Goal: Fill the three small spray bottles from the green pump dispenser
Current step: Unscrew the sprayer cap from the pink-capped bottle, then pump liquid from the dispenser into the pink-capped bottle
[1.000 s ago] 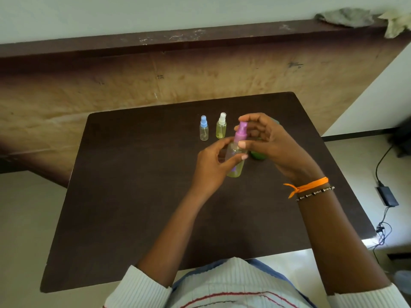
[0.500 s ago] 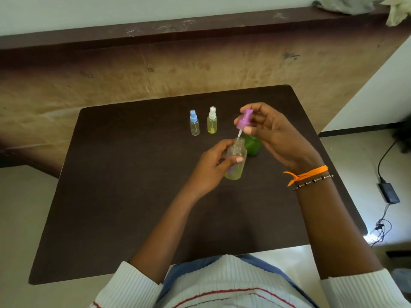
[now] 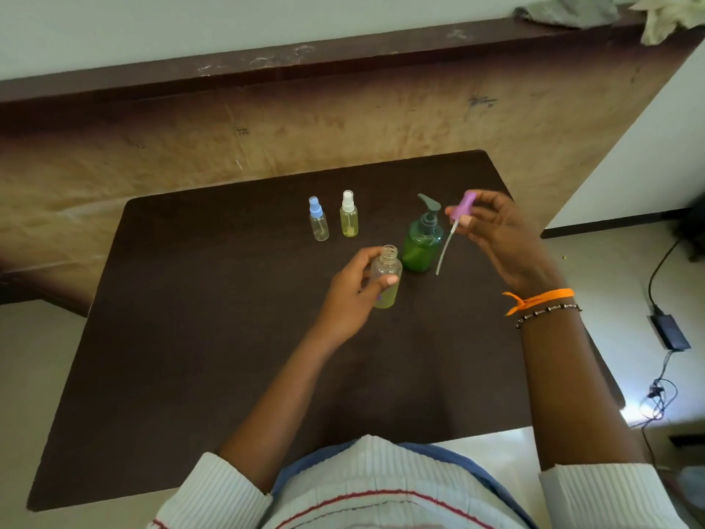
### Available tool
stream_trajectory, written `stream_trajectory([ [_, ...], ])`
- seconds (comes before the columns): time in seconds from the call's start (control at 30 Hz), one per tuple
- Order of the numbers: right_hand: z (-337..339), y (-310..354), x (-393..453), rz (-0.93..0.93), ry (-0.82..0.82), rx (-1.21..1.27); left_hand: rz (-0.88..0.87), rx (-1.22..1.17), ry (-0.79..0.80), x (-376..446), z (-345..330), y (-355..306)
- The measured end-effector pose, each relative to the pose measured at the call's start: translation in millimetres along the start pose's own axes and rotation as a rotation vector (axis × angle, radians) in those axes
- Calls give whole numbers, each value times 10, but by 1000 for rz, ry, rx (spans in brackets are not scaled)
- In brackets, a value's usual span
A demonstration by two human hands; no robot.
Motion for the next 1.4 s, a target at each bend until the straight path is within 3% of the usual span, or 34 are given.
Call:
stream_trajectory([
  [0.27, 575, -954, 359, -145, -216, -670, 52, -23, 11, 153, -131, 153],
  [0.37, 691, -1143, 419, -132, -339, -672, 78, -30, 26, 181, -160, 215],
  [0.63, 721, -1304, 449, -63, -372, -752, 155, -67, 42, 286, -237, 383],
  [1.03, 740, -1324, 382, -87, -325, -859, 179, -66, 93, 314, -360, 435],
  [1.17, 709, -1238, 364, -75, -337, -1000, 190, -85, 86, 309, -348, 462],
  [1.4, 729, -1037, 476, -11, -288, -923, 189, -91, 82, 307, -348, 479],
])
Point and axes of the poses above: each hand's wrist, its own x-axis towards the middle knuckle, its own z-axis out of the back of the hand, y = z × x, the point moved 5 cm from there along x, towards the middle knuckle, and after that the axes turned 15 degrees about x, right-handed, at the moved point
